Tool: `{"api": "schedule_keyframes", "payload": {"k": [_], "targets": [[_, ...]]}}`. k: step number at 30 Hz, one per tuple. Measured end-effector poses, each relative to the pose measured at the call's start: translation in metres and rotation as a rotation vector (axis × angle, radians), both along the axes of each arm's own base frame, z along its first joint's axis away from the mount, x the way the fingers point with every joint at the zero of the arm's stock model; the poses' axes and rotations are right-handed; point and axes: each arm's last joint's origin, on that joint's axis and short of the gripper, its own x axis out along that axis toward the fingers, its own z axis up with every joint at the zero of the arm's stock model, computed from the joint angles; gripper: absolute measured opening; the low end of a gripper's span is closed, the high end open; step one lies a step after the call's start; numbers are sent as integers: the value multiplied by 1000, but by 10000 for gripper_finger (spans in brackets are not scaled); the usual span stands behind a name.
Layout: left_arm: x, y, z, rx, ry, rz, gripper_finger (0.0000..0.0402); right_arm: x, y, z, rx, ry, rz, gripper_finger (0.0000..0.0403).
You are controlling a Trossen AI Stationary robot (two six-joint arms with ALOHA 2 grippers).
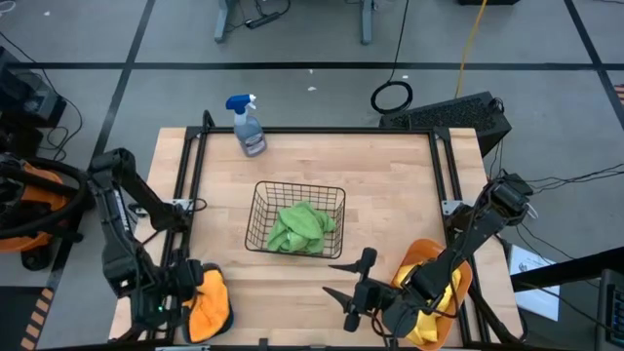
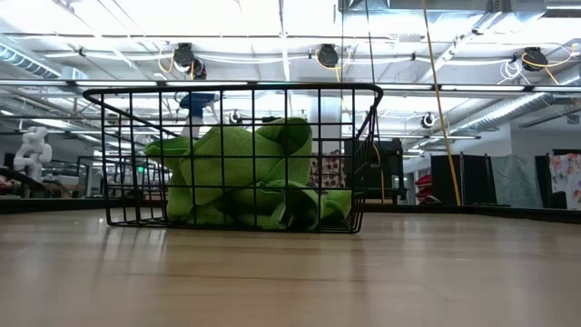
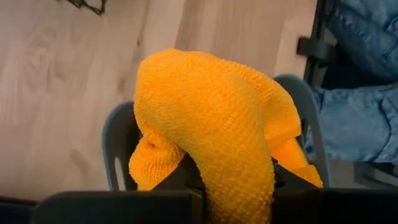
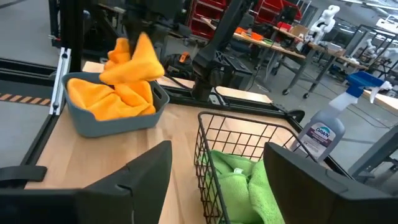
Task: Sort microfiber towel by color & place in baskets
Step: Put the orange microfiber cloth into the blue bin
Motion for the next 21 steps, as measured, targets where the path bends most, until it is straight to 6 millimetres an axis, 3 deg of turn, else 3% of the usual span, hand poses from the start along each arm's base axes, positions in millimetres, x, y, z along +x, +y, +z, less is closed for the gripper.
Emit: {"api": "schedule_keyframes", "payload": {"k": [10, 18, 21], "targets": [[3, -18, -41, 56, 142, -18, 53, 3, -4, -1, 4, 2, -8, 233], [12, -18, -78, 124, 263, 75, 57, 3, -4, -1, 4, 2, -8, 226], [16, -18, -88, 142, 317, 102, 77, 4, -4, -1, 3, 3, -9, 226]]}}
